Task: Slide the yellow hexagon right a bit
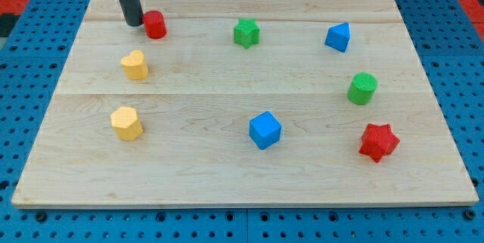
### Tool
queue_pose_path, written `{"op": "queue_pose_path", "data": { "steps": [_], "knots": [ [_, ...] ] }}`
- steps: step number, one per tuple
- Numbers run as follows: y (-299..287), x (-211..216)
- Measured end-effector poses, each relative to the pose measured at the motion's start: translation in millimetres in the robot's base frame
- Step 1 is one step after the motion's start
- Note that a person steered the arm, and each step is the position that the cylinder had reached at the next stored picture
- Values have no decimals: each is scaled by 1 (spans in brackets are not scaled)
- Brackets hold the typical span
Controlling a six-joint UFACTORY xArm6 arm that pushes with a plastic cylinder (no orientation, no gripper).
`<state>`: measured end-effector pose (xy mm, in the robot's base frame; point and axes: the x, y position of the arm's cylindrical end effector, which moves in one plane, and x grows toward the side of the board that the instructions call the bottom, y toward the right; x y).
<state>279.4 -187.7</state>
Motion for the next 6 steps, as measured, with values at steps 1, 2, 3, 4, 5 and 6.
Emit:
{"op": "queue_pose_path", "data": {
  "steps": [1, 2, 3, 4, 5, 6],
  "knots": [
    [-1, -1],
    [-1, -2],
    [-34, -2],
    [-73, -21],
    [-92, -33],
    [-117, -37]
  ]
}}
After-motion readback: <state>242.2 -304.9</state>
